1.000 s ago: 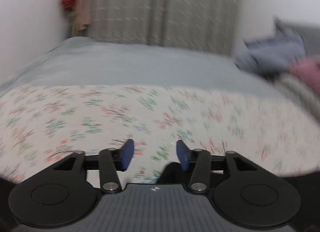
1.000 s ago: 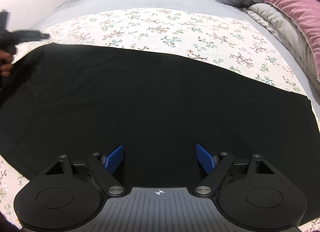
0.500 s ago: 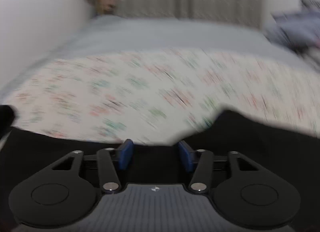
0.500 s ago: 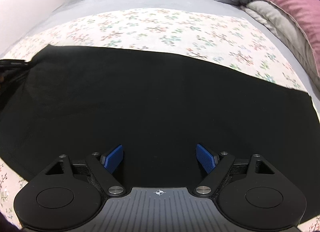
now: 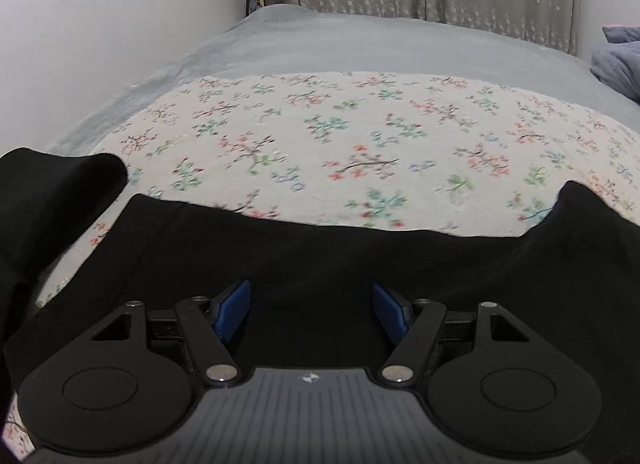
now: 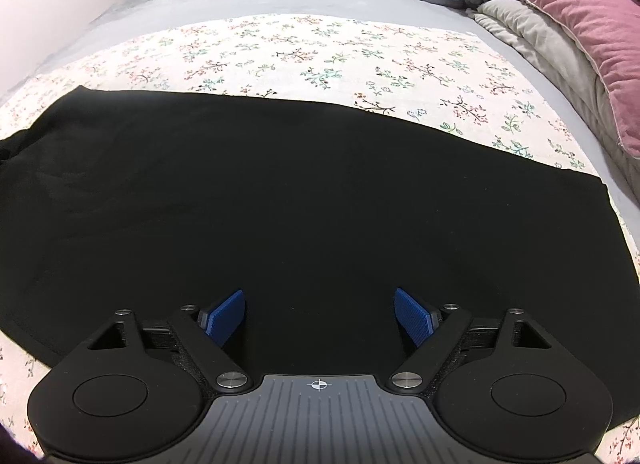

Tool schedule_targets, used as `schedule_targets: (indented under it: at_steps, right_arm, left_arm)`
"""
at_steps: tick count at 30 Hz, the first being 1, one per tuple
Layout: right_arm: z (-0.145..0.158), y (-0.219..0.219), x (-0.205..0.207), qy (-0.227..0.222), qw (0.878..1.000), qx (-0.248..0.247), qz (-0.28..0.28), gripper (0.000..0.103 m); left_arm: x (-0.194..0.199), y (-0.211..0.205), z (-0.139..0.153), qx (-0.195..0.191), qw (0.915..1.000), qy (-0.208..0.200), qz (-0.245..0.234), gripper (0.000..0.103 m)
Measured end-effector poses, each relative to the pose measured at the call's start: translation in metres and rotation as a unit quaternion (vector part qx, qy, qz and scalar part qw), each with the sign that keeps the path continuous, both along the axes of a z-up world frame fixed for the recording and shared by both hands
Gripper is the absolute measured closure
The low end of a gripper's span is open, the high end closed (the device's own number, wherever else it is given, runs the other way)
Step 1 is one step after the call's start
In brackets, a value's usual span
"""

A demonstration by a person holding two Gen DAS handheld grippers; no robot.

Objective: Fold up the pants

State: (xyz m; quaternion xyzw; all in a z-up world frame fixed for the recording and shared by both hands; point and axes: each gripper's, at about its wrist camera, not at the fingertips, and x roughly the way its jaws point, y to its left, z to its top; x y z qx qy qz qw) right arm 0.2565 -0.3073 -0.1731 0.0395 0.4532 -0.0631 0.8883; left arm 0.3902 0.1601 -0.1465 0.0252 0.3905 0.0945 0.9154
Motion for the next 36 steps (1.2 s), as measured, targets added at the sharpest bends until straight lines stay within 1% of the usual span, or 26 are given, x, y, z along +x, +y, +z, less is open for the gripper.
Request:
schedule_targets:
  at_steps: [3, 5, 6, 7, 9, 11, 13, 14, 15, 16, 17, 19, 20, 21, 23, 25, 27, 29, 31, 32, 33, 34, 35, 36]
  right_arm:
    - [0.0, -0.001, 0.0, 0.0, 1.0, 0.0, 0.0, 0.019]
    - [0.0, 0.0, 0.001, 0.001, 1.0, -0.002, -0.001, 0.018]
    - [0.0, 0.0, 0.001, 0.002, 1.0, -0.003, -0.002, 0.018]
    - [0.0, 0.001, 0.001, 0.002, 1.0, -0.004, -0.002, 0.018]
    - [0.001, 0.002, 0.001, 0.002, 1.0, -0.005, -0.001, 0.018]
    - [0.002, 0.002, 0.0, 0.002, 1.0, -0.005, 0.003, 0.018]
    - [0.002, 0.001, -0.001, 0.002, 1.0, -0.004, 0.007, 0.018]
    - [0.002, 0.0, -0.002, 0.002, 1.0, -0.003, 0.007, 0.018]
    - [0.002, -0.001, -0.002, 0.002, 1.0, -0.002, 0.007, 0.018]
    - [0.002, -0.001, -0.002, 0.003, 1.0, -0.002, 0.007, 0.018]
    - [0.002, 0.0, -0.002, 0.003, 1.0, -0.003, 0.006, 0.018]
    - [0.002, 0.0, -0.001, 0.004, 1.0, -0.007, 0.006, 0.018]
    - [0.002, 0.001, -0.001, 0.004, 1.0, -0.009, 0.006, 0.018]
    - [0.002, 0.001, 0.0, 0.004, 1.0, -0.01, 0.004, 0.017]
    - [0.002, 0.002, 0.001, 0.004, 1.0, -0.01, 0.002, 0.017]
    - [0.002, 0.004, 0.002, 0.004, 1.0, -0.014, 0.002, 0.017]
    - [0.002, 0.007, 0.002, 0.004, 1.0, -0.017, 0.006, 0.017]
    - [0.001, 0.01, 0.001, 0.003, 1.0, -0.019, 0.01, 0.017]
    - [0.001, 0.009, 0.001, 0.003, 1.0, -0.017, 0.009, 0.017]
    - [0.001, 0.008, 0.001, 0.003, 1.0, -0.015, 0.009, 0.017]
    - [0.001, 0.008, 0.001, 0.003, 1.0, -0.014, 0.008, 0.017]
    - [0.001, 0.007, 0.001, 0.003, 1.0, -0.014, 0.009, 0.017]
    - [0.0, 0.007, 0.001, 0.002, 1.0, -0.014, 0.009, 0.017]
    - [0.0, 0.006, 0.001, 0.002, 1.0, -0.011, 0.009, 0.017]
  left_arm:
    - [0.0, 0.013, 0.0, 0.007, 1.0, 0.0, 0.006, 0.029]
    - [0.002, 0.022, 0.003, 0.006, 0.9999, 0.001, 0.013, 0.035]
    - [0.003, 0.027, 0.005, 0.001, 0.9999, 0.002, 0.014, 0.039]
    - [0.004, 0.031, 0.007, -0.007, 0.9999, 0.001, 0.012, 0.04]
    - [0.01, 0.041, 0.007, -0.029, 0.9996, 0.002, 0.0, 0.04]
    - [0.012, 0.046, 0.008, -0.042, 0.999, 0.007, -0.014, 0.039]
    - [0.009, 0.053, 0.016, -0.056, 0.9984, -0.003, -0.007, 0.039]
    - [0.008, 0.057, 0.021, -0.05, 0.9985, -0.016, 0.017, 0.038]
    - [0.006, 0.063, 0.026, -0.035, 0.9978, -0.029, 0.048, 0.037]
    - [0.005, 0.07, 0.03, -0.028, 0.9964, -0.04, 0.068, 0.036]
    - [0.004, 0.078, 0.031, -0.035, 0.9957, -0.046, 0.073, 0.036]
    - [0.005, 0.094, 0.025, -0.07, 0.995, -0.032, 0.064, 0.03]
    - [0.005, 0.1, 0.022, -0.082, 0.9943, -0.025, 0.063, 0.03]
    - [0.005, 0.103, 0.019, -0.086, 0.9942, -0.02, 0.062, 0.029]
    - [0.006, 0.105, 0.019, -0.074, 0.9953, -0.017, 0.06, 0.026]
    - [0.008, 0.11, 0.025, -0.069, 0.9949, -0.028, 0.069, 0.013]
    - [0.013, 0.116, 0.026, -0.08, 0.9933, -0.032, 0.076, 0.006]
    - [0.02, 0.12, 0.017, -0.093, 0.9922, -0.019, 0.081, 0.005]
    - [0.028, 0.123, 0.001, -0.105, 0.9905, 0.002, 0.089, 0.005]
    - [0.03, 0.123, -0.006, -0.112, 0.9893, 0.002, 0.093, 0.005]
    - [0.03, 0.121, -0.011, -0.105, 0.9899, -0.01, 0.094, 0.013]
    - [0.03, 0.115, -0.012, -0.095, 0.9918, -0.02, 0.082, 0.038]
    - [0.031, 0.111, -0.009, -0.101, 0.9914, -0.026, 0.079, 0.051]
    - [0.032, 0.112, -0.004, -0.117, 0.9875, -0.027, 0.101, 0.071]
